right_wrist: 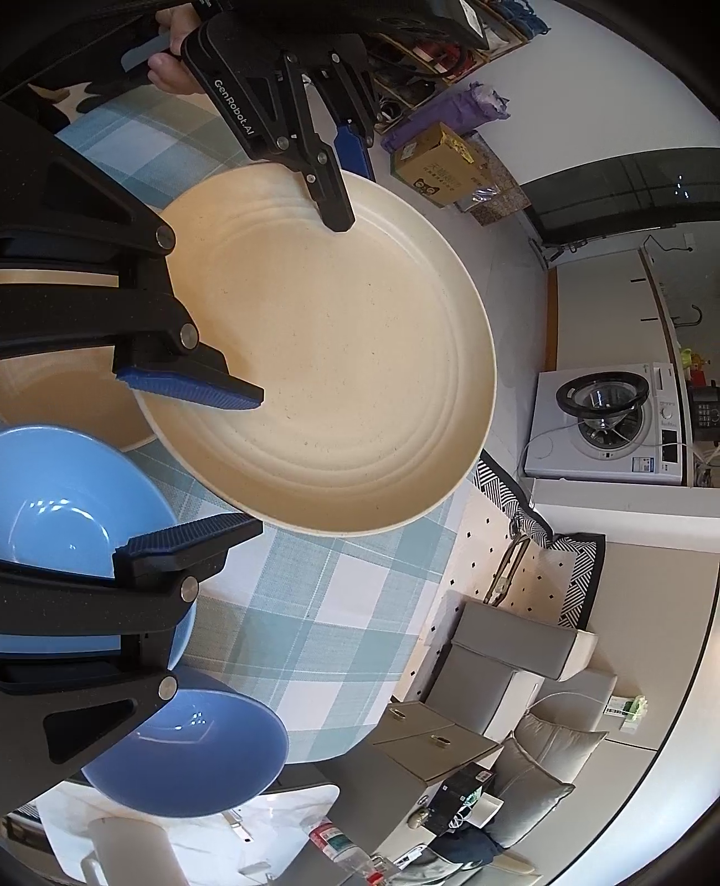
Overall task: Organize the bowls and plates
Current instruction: 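Lift the cream plate with both tools and carry it toward the blue bowls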
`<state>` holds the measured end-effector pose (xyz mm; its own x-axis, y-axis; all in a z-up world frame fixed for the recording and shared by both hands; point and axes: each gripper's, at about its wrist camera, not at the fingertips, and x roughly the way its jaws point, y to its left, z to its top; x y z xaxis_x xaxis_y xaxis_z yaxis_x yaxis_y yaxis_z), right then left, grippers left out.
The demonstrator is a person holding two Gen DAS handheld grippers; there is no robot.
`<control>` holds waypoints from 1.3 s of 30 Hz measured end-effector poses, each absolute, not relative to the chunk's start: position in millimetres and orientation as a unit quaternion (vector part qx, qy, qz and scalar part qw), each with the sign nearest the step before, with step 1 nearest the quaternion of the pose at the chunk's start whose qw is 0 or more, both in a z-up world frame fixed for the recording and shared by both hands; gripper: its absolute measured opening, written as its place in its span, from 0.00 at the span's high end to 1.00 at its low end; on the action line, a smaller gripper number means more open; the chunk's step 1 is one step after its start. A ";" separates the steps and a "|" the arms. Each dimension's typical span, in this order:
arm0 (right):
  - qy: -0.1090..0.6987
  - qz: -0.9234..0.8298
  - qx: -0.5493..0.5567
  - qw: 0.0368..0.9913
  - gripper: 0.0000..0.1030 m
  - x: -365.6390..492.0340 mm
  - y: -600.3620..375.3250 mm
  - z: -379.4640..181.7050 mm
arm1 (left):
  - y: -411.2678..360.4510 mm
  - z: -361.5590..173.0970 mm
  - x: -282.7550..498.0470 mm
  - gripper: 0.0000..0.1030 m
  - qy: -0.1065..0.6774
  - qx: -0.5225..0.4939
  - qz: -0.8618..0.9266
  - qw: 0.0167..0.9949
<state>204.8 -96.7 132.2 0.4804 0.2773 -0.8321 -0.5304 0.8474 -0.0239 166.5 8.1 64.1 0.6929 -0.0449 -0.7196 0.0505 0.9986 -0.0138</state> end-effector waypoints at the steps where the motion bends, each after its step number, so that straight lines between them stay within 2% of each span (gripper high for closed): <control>1: 0.451 0.238 -0.139 0.849 0.60 203.2 -97.7 131.9 | 7.9 63.7 166.1 0.76 0.392 0.003 -0.027 0.920; 39: 0.427 0.253 -0.119 0.860 0.60 144.2 -101.9 125.0 | 11.6 55.8 126.9 0.75 0.396 -0.009 -0.036 0.917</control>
